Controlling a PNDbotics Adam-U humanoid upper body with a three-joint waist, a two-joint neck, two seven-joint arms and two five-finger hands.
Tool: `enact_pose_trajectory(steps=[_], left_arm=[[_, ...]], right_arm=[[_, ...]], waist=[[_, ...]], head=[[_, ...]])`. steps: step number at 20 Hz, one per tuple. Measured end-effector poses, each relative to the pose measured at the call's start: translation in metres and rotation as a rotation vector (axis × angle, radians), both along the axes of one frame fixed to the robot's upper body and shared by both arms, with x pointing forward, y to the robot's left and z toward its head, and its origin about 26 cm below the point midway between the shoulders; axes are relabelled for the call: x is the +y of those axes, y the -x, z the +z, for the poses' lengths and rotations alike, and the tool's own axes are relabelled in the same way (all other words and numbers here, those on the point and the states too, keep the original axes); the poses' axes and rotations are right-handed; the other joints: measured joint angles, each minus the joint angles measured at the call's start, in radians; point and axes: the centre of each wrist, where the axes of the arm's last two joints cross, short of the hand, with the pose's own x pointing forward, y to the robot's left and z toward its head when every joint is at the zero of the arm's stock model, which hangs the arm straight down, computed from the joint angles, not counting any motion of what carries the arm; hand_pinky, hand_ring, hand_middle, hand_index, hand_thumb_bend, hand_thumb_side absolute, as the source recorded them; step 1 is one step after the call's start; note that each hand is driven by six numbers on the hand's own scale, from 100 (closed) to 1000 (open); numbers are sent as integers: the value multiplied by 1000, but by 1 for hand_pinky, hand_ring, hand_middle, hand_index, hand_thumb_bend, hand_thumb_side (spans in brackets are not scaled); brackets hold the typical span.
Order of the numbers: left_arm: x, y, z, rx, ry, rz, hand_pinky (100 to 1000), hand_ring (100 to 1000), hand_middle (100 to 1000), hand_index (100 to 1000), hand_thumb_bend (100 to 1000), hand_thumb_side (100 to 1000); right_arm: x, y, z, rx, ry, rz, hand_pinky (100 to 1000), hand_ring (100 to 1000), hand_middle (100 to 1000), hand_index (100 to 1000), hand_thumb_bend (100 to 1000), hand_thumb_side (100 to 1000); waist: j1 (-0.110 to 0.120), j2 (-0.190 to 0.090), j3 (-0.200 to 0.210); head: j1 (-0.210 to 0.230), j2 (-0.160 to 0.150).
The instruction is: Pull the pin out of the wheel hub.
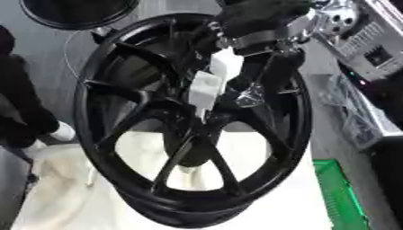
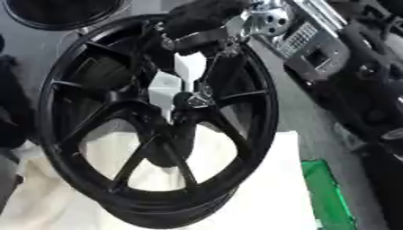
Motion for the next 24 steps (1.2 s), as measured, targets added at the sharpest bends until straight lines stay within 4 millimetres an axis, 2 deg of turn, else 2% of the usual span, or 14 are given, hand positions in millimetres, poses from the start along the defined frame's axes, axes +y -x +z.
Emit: enact_pose_trajectory(steps=[12, 18, 19, 20, 24], left_arm=[[1, 1, -2, 0, 12, 14, 595, 672, 657, 728, 100, 766], [2, 1, -3, 1, 9, 19, 595, 671, 656, 727, 100, 770], [2, 1, -4, 1, 10, 20, 596, 671, 657, 727, 100, 767], [1, 2, -4, 2, 11, 21, 596, 670, 657, 727, 100, 771], [1, 2, -5, 4, 14, 22, 596, 669, 656, 727, 100, 769]], right_arm=[[-1, -2, -3, -41, 22, -21, 957, 916, 863, 890, 244, 294], [-2, -3, -4, -50, 27, -29, 955, 914, 859, 876, 236, 292], [-2, -3, -5, -50, 30, -31, 955, 914, 856, 874, 244, 267], [-2, -4, -6, -48, 33, -32, 955, 914, 856, 872, 233, 292], [-2, -5, -9, -45, 38, -40, 953, 912, 837, 852, 215, 290]], waist=[[0, 3, 0], [-1, 13, 6], [-2, 14, 6], [-3, 16, 6], [-4, 22, 7]], head=[[-19, 0], [-23, 0], [-23, 0], [-23, 0], [-24, 0]])
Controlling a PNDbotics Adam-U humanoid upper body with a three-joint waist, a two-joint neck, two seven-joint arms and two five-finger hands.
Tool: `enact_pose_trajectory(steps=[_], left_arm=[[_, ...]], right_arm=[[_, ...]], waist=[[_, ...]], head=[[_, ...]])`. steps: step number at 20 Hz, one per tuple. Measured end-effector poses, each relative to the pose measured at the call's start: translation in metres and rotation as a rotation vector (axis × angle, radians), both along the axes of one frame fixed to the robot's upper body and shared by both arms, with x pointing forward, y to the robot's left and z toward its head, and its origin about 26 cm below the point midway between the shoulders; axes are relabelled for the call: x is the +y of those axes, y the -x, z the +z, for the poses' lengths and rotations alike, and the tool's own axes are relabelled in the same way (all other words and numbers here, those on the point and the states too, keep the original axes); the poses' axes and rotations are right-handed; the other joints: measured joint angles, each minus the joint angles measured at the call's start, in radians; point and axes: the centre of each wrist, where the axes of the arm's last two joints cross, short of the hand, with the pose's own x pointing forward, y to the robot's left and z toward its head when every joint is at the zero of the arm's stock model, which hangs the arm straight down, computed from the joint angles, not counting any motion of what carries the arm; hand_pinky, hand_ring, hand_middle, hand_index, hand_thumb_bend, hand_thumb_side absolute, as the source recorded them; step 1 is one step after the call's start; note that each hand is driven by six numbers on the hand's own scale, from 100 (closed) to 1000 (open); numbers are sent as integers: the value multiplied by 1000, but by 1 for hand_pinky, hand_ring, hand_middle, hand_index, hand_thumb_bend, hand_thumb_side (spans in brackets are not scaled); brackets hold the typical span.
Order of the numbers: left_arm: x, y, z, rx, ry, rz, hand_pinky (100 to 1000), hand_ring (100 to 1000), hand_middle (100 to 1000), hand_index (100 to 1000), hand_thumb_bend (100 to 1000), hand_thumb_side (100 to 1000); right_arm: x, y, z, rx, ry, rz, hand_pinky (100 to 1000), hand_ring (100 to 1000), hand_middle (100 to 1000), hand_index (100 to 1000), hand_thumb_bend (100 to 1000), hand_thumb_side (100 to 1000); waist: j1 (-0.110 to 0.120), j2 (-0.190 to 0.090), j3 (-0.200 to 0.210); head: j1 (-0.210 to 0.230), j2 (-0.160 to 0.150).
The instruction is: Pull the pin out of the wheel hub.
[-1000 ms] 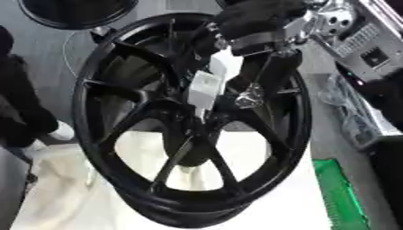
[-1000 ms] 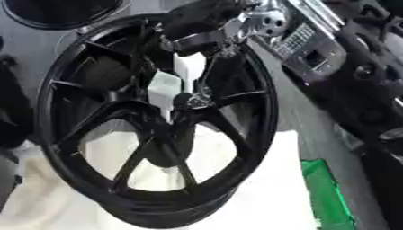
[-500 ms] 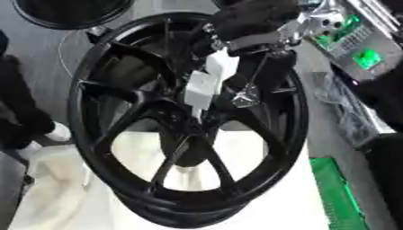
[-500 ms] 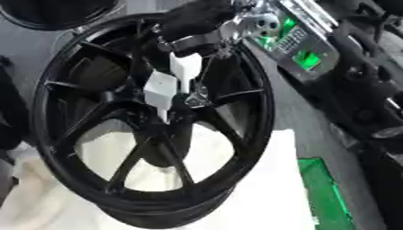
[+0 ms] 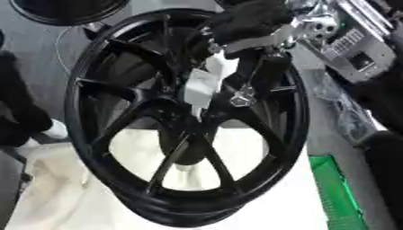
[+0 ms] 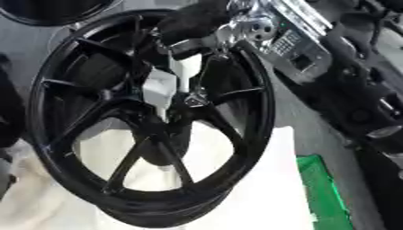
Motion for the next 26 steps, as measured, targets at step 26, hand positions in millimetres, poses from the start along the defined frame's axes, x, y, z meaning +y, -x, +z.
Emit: enact_pose_trajectory(steps=[26], left_arm=[[0, 0, 0, 1, 1, 5, 600, 667, 655, 727, 100, 776]], right_arm=[[-3, -5, -9, 29, 8, -19, 936, 886, 768, 803, 102, 242]], waist=[[-8, 18, 11]], head=[[-16, -9]])
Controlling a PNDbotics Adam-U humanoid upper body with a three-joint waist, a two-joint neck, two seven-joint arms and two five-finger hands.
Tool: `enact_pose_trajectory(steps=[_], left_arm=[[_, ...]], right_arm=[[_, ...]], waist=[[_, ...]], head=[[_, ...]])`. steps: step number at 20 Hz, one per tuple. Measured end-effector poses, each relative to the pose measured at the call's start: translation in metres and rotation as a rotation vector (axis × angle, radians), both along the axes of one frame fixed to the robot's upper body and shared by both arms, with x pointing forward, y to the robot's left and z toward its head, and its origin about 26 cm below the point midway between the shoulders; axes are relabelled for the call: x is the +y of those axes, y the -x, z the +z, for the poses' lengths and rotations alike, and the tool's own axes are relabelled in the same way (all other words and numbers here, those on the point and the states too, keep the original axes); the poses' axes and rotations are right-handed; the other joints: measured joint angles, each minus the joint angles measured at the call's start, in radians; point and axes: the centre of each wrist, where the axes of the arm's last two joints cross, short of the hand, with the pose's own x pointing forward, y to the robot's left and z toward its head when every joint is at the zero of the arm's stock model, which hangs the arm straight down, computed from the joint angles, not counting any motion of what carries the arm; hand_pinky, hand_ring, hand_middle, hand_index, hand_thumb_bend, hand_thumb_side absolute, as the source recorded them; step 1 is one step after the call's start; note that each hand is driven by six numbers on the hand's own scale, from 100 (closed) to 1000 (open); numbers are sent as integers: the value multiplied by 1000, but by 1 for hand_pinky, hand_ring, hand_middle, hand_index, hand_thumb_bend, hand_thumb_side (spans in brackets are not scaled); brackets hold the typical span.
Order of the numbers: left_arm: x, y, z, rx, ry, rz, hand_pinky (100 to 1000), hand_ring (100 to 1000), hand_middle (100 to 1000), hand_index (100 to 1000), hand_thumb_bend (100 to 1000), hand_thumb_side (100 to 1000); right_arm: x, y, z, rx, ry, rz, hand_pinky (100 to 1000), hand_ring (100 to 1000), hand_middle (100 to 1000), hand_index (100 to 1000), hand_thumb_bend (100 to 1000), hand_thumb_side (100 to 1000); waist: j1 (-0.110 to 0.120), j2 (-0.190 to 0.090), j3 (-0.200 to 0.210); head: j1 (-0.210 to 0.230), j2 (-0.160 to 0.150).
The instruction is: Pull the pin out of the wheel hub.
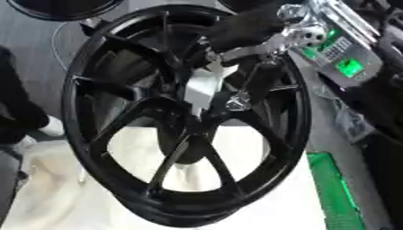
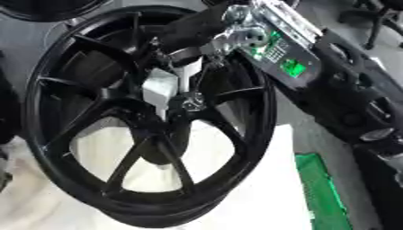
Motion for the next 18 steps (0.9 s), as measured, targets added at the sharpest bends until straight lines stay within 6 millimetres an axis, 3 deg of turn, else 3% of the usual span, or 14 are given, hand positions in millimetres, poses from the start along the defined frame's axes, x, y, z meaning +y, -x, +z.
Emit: enact_pose_trajectory(steps=[18], left_arm=[[0, 0, 0, -1, -8, -1, 603, 667, 655, 727, 100, 779]], right_arm=[[-3, 0, 4, 3, -15, -7, 921, 849, 682, 723, 100, 218]], waist=[[0, 15, 6]], head=[[-19, -10]])
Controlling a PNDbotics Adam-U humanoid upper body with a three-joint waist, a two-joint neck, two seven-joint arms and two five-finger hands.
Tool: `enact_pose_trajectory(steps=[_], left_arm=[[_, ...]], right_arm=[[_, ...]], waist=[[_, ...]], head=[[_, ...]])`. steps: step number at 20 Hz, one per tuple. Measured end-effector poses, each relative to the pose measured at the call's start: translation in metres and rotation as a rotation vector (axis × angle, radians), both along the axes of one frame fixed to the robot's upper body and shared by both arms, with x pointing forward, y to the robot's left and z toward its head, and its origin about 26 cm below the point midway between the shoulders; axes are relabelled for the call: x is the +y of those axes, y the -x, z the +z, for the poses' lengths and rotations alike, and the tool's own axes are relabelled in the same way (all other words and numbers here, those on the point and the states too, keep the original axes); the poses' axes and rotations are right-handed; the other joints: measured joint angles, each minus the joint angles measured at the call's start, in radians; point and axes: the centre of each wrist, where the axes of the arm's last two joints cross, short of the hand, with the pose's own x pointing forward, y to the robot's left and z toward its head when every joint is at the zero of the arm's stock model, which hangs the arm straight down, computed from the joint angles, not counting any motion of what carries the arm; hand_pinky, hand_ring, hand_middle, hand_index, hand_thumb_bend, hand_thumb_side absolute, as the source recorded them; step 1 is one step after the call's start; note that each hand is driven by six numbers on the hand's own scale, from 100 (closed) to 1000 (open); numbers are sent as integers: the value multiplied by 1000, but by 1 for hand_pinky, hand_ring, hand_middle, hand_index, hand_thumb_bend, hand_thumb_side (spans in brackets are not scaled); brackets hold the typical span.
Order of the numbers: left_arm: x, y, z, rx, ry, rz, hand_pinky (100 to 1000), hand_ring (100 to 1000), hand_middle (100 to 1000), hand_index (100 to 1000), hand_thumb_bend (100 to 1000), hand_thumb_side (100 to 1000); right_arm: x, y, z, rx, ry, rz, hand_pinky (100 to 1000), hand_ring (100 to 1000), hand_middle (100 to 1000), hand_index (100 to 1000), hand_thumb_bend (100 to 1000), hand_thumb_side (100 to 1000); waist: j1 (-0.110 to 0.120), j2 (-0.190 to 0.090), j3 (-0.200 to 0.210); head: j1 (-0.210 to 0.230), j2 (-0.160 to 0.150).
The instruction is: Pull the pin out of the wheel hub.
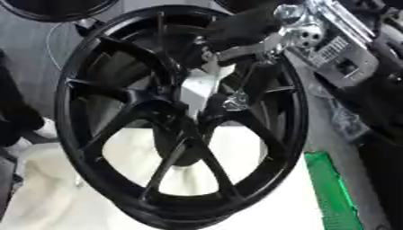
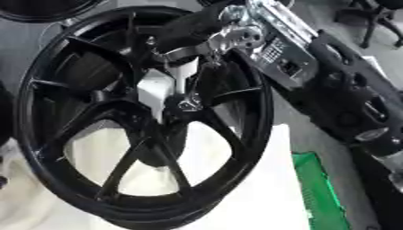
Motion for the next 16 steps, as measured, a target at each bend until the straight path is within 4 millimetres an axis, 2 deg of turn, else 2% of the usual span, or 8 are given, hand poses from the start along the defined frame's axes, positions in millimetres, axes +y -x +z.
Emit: enact_pose_trajectory(steps=[8, 16], left_arm=[[-1, 0, 0, -5, 8, -2, 605, 668, 653, 728, 100, 782], [-1, 0, 0, -4, 8, -2, 607, 667, 652, 728, 100, 789]], right_arm=[[-2, 0, 0, 8, -11, -2, 908, 827, 598, 662, 100, 209], [-2, -1, -2, 25, -31, 6, 873, 761, 452, 518, 100, 186]], waist=[[-4, 2, 8], [-6, 2, 10]], head=[[-9, -4], [-14, -5]])
